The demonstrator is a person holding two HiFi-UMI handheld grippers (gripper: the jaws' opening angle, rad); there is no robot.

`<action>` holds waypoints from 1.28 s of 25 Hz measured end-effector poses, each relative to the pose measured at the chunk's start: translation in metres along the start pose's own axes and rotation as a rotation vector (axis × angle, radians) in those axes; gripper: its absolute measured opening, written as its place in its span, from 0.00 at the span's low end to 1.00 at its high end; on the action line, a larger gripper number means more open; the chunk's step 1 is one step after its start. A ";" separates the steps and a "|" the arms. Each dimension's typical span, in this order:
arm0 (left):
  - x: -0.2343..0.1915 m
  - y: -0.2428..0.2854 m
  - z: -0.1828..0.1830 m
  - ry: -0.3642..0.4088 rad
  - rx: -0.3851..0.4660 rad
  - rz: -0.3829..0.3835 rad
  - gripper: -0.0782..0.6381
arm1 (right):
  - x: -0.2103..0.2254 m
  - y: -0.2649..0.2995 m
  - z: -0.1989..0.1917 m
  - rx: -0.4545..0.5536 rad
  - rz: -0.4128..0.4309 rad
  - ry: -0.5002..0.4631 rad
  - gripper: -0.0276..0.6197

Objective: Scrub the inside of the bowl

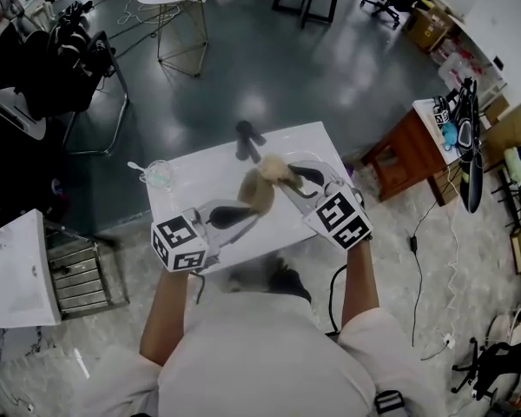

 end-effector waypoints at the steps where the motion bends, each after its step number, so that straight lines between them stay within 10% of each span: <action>1: 0.003 -0.002 0.003 -0.001 0.017 -0.014 0.13 | 0.000 0.000 -0.001 0.021 0.014 0.001 0.23; 17: -0.010 -0.008 0.032 -0.040 0.216 -0.050 0.13 | -0.034 0.002 -0.037 -0.085 0.097 0.043 0.23; 24: -0.028 0.000 0.016 -0.077 0.163 -0.008 0.13 | -0.057 -0.021 -0.039 -0.016 0.190 0.085 0.23; 32: -0.019 0.012 -0.006 -0.073 0.047 -0.083 0.13 | -0.030 -0.051 -0.008 0.113 0.027 0.032 0.23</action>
Point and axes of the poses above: the fingertips, and each gripper's own axes: y forward along the fingers, x to its right, z out of its top, the point moved 9 cm from there along -y, backward along the fingers, and after that the axes turned 4 degrees about y, right-handed, at the moved point
